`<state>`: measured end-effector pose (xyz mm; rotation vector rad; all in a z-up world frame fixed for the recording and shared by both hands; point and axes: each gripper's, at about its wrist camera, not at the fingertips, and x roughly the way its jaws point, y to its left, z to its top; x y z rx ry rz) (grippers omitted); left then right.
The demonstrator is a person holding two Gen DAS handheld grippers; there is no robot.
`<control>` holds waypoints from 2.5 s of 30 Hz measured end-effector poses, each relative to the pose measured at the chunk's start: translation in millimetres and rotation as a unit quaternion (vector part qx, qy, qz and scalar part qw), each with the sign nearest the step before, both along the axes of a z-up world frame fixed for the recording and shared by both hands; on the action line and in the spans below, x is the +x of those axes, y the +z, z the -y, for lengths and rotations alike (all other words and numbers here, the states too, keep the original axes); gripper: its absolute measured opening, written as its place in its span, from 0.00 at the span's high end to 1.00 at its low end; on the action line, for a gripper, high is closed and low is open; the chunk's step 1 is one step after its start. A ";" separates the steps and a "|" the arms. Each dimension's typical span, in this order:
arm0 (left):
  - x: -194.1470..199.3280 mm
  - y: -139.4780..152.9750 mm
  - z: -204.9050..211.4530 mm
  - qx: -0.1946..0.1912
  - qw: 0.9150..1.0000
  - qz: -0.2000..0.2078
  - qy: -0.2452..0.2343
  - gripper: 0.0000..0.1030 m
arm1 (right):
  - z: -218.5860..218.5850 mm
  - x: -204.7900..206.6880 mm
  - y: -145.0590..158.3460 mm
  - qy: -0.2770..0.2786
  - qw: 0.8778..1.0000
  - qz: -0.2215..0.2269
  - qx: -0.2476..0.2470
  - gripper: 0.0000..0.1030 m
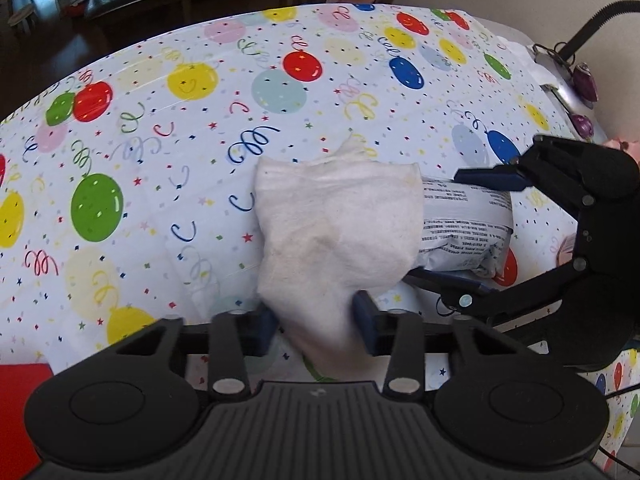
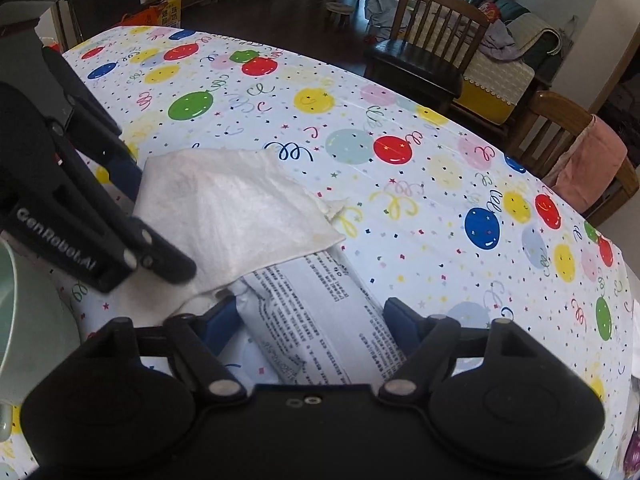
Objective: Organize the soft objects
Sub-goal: 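Grasp the white cloth with the left gripper while the right gripper grasps the white printed packet, then carry the white cloth with the left gripper while the right gripper carries the packet into the box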
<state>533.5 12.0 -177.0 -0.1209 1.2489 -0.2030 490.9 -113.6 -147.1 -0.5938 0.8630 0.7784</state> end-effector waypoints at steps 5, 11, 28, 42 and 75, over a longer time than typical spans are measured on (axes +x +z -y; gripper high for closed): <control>-4.5 5.8 -3.3 0.004 1.000 0.017 0.018 0.80 | 2.0 -3.3 3.9 -0.016 1.000 -0.006 0.015 0.35; -13.5 25.9 -8.0 0.002 0.998 0.045 0.037 0.85 | 11.1 -9.0 13.7 -0.047 0.997 -0.020 0.051 0.38; -74.5 91.4 -18.4 -0.023 0.990 0.111 0.079 0.87 | 39.5 -64.2 75.5 -0.087 0.989 -0.029 0.118 0.42; -142.5 144.7 -33.4 -0.033 0.982 0.155 0.105 0.87 | 29.9 -129.7 136.7 -0.061 0.988 -0.013 0.139 0.41; -316.4 206.0 -192.4 -0.030 0.962 0.211 0.174 0.87 | -104.9 -272.5 201.9 0.007 0.986 0.033 0.161 0.42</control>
